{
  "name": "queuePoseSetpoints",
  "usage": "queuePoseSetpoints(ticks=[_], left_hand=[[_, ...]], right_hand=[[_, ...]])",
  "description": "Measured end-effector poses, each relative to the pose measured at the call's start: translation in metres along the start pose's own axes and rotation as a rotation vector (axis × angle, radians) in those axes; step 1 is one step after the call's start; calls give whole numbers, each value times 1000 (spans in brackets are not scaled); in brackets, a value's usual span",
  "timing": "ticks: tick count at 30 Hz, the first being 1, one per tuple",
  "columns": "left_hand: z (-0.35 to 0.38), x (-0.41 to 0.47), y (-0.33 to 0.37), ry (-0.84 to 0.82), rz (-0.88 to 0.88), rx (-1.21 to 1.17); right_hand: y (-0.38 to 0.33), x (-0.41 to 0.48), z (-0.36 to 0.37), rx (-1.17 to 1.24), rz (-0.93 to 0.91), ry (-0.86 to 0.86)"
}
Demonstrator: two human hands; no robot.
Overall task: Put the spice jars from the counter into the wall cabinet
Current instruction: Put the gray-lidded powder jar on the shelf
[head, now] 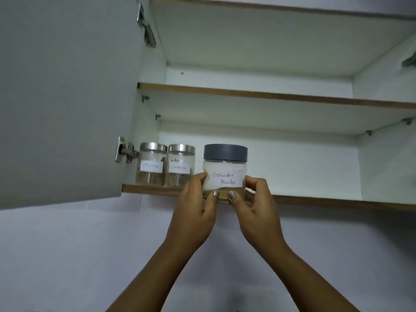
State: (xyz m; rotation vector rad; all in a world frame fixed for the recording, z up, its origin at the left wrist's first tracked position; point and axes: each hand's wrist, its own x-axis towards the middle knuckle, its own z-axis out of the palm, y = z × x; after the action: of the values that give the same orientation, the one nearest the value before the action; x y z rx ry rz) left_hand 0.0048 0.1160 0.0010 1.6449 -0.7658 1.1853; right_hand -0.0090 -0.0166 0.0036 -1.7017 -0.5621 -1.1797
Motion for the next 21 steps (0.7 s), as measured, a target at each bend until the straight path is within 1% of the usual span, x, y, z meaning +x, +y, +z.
queuePoseSetpoints(ticks=[6,9,11,13,16,19,21], left_hand=[[15,37,-38,-49,-30,59],[23,42,-47,3,8,93],[27,44,-53,39,20,88],[30,48,-56,62,22,80],[35,51,-63,81,75,75],[36,55,-74,78,94,82],[38,53,-85,58,76,110]], right_hand=[[29,38,29,-189,-29,-1],[37,47,33,-278,-38,18],[42,52,38,-271,-36,27],[43,56,40,-215,-33,43],[48,61,41,-148,-54,56],[57,64,44,-171,-66,41],[64,63,49,-239,-52,15]])
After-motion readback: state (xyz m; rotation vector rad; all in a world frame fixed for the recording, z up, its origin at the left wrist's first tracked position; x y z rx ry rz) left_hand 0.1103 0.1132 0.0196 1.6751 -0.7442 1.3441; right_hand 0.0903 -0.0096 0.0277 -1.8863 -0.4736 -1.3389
